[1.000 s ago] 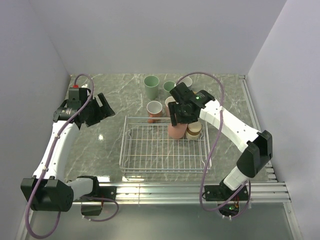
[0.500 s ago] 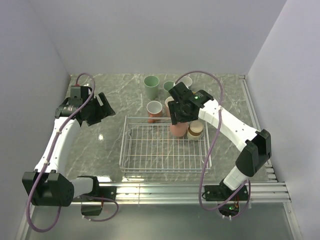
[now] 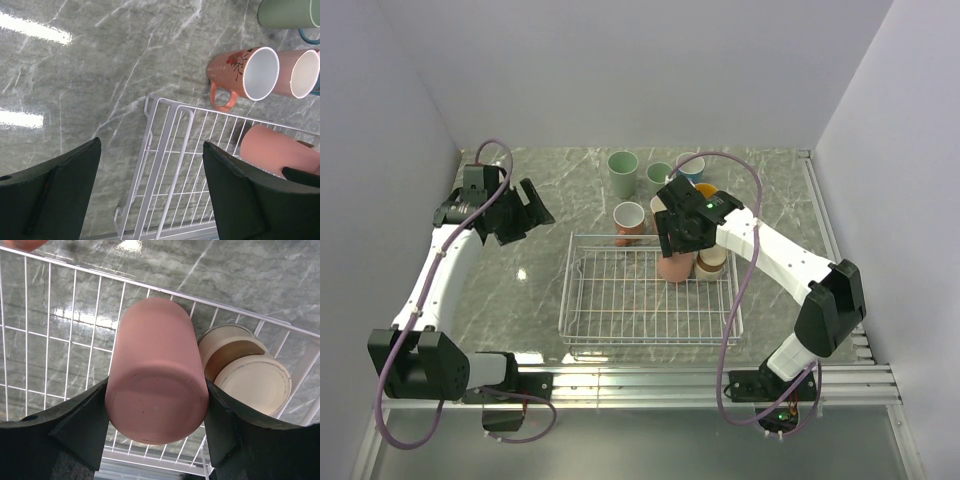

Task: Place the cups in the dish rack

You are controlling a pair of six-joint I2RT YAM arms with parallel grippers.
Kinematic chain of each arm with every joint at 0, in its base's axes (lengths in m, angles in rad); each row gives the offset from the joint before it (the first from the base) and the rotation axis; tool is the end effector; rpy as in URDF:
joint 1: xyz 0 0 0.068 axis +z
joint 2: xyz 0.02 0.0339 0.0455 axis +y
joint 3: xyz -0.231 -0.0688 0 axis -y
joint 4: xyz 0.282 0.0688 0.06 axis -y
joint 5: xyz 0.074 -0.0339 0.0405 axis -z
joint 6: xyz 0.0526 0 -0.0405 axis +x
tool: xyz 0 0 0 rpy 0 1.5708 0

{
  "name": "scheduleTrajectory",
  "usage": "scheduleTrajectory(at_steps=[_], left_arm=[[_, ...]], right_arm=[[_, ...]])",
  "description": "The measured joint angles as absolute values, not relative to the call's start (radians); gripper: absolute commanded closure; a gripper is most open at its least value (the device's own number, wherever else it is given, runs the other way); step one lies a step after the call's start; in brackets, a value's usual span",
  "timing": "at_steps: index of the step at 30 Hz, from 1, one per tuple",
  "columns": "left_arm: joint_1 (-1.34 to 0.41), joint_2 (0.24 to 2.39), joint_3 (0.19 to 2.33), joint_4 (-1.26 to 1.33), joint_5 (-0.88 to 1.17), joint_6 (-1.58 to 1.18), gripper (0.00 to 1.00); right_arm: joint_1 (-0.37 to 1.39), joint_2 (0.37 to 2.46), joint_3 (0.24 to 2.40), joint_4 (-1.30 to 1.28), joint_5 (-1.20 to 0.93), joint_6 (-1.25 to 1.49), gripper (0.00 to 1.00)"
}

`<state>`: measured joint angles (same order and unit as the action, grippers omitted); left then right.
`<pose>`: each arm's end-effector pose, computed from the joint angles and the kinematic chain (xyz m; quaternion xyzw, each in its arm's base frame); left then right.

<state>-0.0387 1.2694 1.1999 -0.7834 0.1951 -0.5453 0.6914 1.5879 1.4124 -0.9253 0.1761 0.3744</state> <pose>0.3189 -0.0226 0.2798 -0.2004 0.9107 -0.1880 0.3086 0.2902 0.2282 0.2422 -0.1327 0.9598 0.0442 0.2432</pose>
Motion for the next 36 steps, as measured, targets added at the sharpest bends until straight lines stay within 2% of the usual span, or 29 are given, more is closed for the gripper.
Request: scheduleTrajectory(at_steps=[1,4,7,9,10,20,27,36], left_arm=[[-0.039,1.274,1.206,-0.783,0.197,-0.545,0.11],[-0.039,1.291,1.246,-0.784,0.197,-0.545,0.12],[-0.045,1.323,1.319,-0.783,0.193,-0.544,0.12],[-0.059,1.345,1.362,-0.780,0.187,-0.543,0.12],[-0.070,1.356,1.381,-0.776,0.184,-0.543,0.12],[-0.262,1.556,1.550,-0.761,0.101,-0.538,0.16],[-0.340,1.782,1.683,-0.752,0.060,-0.511,0.22],[-0.405,1.954,1.727,-0.746,0.057,-0.482,0.24]], right_arm=[[0.691,1.587,1.411,-0.923,0.176,0.376,0.63],[0.692,1.579,1.399,-0.908,0.177,0.377,0.32],[0.692,1.576,1.398,-0.904,0.176,0.387,0.12],[0.693,1.576,1.398,-0.902,0.176,0.389,0.10],[0.694,1.576,1.398,-0.902,0.176,0.392,0.05],[0.696,1.557,1.498,-0.976,0.205,0.396,0.01],[0.696,1.432,1.604,-1.029,0.241,0.400,0.01],[0.696,1.324,1.525,-1.066,0.270,0.443,0.01]])
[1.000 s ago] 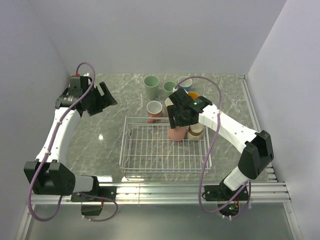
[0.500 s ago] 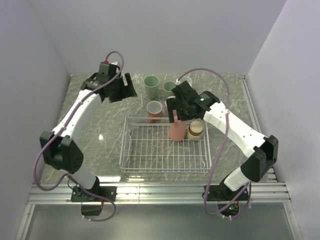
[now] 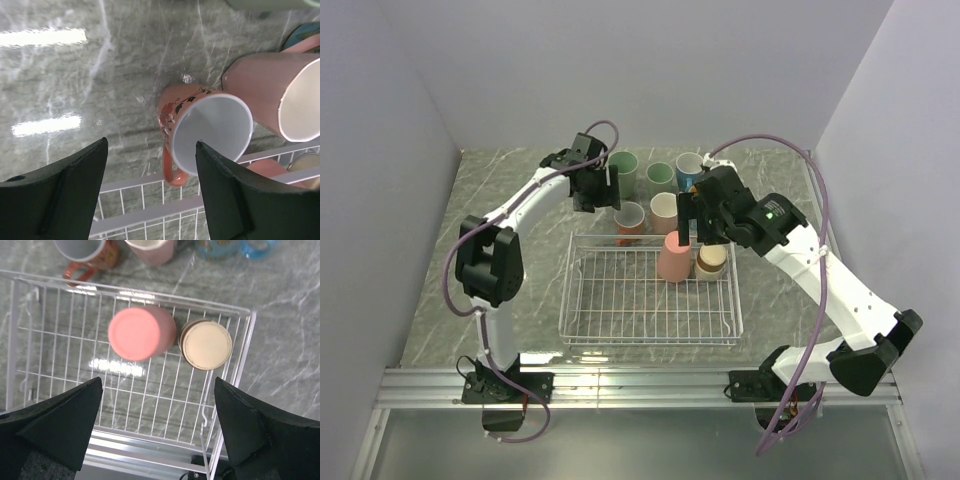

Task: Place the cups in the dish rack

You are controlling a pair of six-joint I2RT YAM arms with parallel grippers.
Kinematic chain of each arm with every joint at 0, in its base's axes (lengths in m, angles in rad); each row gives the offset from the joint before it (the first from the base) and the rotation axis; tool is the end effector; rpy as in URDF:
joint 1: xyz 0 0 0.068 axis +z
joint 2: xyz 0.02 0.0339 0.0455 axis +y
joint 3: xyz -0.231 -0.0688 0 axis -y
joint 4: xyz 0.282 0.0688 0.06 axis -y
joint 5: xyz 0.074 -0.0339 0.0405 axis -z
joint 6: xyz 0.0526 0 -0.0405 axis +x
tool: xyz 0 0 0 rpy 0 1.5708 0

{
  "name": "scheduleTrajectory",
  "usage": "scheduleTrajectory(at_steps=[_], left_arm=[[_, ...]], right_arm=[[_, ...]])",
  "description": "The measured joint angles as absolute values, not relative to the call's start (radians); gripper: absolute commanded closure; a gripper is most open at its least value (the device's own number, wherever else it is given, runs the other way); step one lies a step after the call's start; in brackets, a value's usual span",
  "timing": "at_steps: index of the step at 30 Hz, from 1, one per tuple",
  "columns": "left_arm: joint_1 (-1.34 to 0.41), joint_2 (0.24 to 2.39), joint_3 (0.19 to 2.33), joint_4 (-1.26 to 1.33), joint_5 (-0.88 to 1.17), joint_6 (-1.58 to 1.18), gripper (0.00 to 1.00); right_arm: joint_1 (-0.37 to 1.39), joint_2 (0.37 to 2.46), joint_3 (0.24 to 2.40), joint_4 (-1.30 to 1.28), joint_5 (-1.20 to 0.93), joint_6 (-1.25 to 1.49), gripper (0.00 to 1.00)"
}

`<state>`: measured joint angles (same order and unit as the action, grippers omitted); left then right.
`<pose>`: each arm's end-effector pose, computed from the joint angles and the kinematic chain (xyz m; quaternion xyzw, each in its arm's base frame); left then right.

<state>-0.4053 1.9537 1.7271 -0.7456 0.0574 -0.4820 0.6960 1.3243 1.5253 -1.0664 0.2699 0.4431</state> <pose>0.4269 -0.1865 0.2184 -0.0282 0.9548 -0.1513 0.2544 0.2460 0.1872 0.3577 -0.0712 0.9283 0.0783 0.3563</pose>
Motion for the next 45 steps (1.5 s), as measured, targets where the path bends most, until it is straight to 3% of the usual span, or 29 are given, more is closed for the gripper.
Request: scheduleTrajectory(at_steps=[3,6,12,13,16,29,35,40,45], left_arm=[[-0.422,1.980,1.728,-0.744,0.062,-0.475,0.28],[-0.435,2.006,1.734,-0.742,0.062,-0.468,0.38],[-0.448,2.057,1.734,-0.726,0.070,-0.459,0.69],[-0.449,2.061,1.734,-0.719,0.075,-0.459,0.83],[-0.449,2.071,1.744,-0.723,0.070,-0.451,1.00],[-0.425,2.068,1.779,-0.794,0.002,-0.427,1.00],[-0.348,1.965,1.790,-0.844,0.019,-0.430,1.00],[-0.264,1.794,1.792,-0.818,0.163,-0.447,1.00],[-0.159,1.594,1.684,-0.666,0.452,-0.548,1.00]], right_arm=[[0.696,1.322,1.484,-1.073,0.270,0.462,0.01],[0.696,1.322,1.461,-1.081,0.270,0.478,0.01],[0.696,1.322,1.455,-1.080,0.270,0.490,0.00],[0.696,1.322,1.455,-1.080,0.270,0.490,0.01],[0.696,1.325,1.458,-1.082,0.270,0.490,0.01],[0.696,1.385,1.559,-1.086,0.270,0.474,0.00],[0.696,1.388,1.586,-1.056,0.231,0.455,0.00],[0.686,1.375,1.586,-0.968,0.130,0.448,0.00],[0.651,1.330,1.577,-0.830,-0.041,0.449,0.00]])
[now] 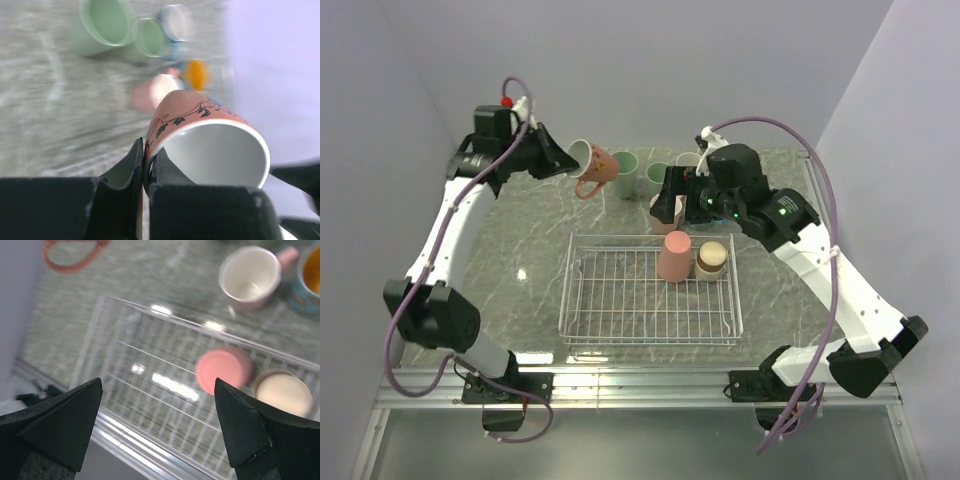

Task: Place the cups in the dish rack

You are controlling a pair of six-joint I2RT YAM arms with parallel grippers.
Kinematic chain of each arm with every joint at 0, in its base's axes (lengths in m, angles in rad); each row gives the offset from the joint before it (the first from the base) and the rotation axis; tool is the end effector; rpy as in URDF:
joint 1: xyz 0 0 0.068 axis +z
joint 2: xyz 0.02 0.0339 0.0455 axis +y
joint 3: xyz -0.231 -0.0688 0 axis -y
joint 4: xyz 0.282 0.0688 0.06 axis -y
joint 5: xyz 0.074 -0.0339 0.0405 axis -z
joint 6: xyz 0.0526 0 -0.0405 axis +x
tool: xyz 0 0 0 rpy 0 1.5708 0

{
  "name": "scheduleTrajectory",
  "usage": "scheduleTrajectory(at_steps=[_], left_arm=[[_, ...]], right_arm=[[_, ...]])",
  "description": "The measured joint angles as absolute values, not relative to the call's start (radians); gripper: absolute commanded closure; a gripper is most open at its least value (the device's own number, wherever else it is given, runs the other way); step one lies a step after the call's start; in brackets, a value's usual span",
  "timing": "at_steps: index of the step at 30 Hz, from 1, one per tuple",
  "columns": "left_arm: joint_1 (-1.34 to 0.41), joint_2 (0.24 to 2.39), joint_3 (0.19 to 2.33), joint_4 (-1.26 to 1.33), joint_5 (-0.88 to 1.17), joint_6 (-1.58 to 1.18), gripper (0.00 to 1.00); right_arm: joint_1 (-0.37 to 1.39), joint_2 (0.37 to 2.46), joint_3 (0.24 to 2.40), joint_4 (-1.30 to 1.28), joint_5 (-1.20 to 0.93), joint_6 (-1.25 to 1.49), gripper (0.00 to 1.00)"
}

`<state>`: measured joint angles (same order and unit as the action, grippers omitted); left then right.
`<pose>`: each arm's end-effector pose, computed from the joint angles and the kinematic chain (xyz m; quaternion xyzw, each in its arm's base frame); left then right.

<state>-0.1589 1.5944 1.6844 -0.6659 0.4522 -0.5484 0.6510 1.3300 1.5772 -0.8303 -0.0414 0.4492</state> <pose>0.3940 -0.0864 0.3635 -0.0608 0.8609 -0.3459 0.3680 0.2606 0.2013 0.3953 -0.0984 0.8749 0.2633 0.3945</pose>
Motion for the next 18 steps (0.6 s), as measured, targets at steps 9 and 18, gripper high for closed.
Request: scheduleTrajectory(at_steps=[9,18], left_arm=[[-0.047,1.460,1.244,-0.098,0.884,-1.011,1.00],[-0.047,1.454,0.902,0.749,0.994,-1.696,1.00]], right_arm=[[0.634,1.241,1.503,-0.587,-0.293,0.484,0.00],[0.632,1.266,1.449,-0.465,-0.400,0.549,0.00]])
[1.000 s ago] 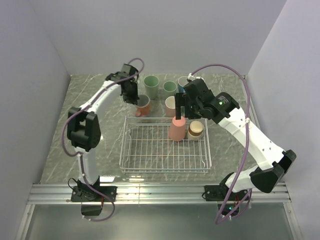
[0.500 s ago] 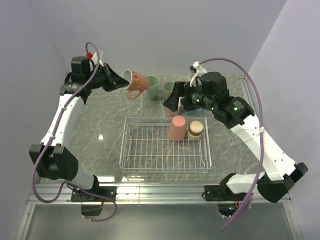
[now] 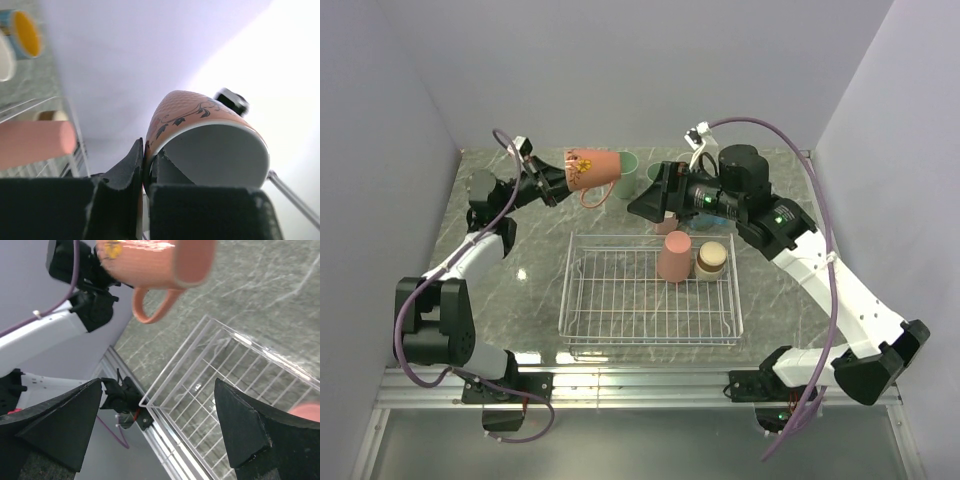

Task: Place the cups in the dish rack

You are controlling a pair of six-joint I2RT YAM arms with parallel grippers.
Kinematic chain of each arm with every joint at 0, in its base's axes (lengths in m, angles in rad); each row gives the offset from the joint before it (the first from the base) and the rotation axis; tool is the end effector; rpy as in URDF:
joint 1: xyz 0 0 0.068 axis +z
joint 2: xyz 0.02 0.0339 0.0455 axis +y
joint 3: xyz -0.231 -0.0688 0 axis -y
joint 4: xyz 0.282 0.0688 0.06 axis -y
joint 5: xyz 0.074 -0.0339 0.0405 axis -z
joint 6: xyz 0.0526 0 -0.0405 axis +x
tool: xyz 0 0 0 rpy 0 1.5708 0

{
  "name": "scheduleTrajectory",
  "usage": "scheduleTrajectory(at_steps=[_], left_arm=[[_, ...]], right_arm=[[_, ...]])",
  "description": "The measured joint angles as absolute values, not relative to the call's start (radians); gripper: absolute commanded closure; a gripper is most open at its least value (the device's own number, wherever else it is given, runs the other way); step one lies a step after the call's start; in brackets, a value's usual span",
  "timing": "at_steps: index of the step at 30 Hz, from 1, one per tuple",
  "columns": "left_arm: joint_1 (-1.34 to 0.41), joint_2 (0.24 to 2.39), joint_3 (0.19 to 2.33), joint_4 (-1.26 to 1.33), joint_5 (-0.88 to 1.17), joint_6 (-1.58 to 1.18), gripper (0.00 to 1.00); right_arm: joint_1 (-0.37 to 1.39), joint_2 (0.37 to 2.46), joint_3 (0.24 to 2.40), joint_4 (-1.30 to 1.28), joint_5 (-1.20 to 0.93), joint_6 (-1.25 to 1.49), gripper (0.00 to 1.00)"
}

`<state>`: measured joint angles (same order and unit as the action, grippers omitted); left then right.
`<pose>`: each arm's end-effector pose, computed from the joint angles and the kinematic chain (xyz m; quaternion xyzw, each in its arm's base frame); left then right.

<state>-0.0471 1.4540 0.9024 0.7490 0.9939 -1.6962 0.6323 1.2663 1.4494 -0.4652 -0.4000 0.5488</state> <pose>0.3629 -0.0612 0.2664 -0.1589 0.6491 -0.7148 0.2062 0.2579 0.2143 0.4101 -0.1519 0.7779 0.4597 0.4006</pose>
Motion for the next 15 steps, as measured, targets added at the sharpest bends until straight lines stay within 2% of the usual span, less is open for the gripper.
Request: scheduleTrajectory(at_steps=[3,6,15], left_arm=[[-0.047,1.456,0.862,1.003,0.992,-1.836,1.00],[-0.047,1.458,0.841,1.129,0.989,-1.903,1.00],[-0.047,1.465,0.773,1.227,0.970,-1.967,1.00]], right_arm=[[0.632,1.278,1.439,-0.422,-0.425,0.570,0.00],[0.632,1.291,1.426,-0.375,-0.455,0.594,0.00],[0.633,1.392,1.420,-0.202,-0.552,0.677,0.03]])
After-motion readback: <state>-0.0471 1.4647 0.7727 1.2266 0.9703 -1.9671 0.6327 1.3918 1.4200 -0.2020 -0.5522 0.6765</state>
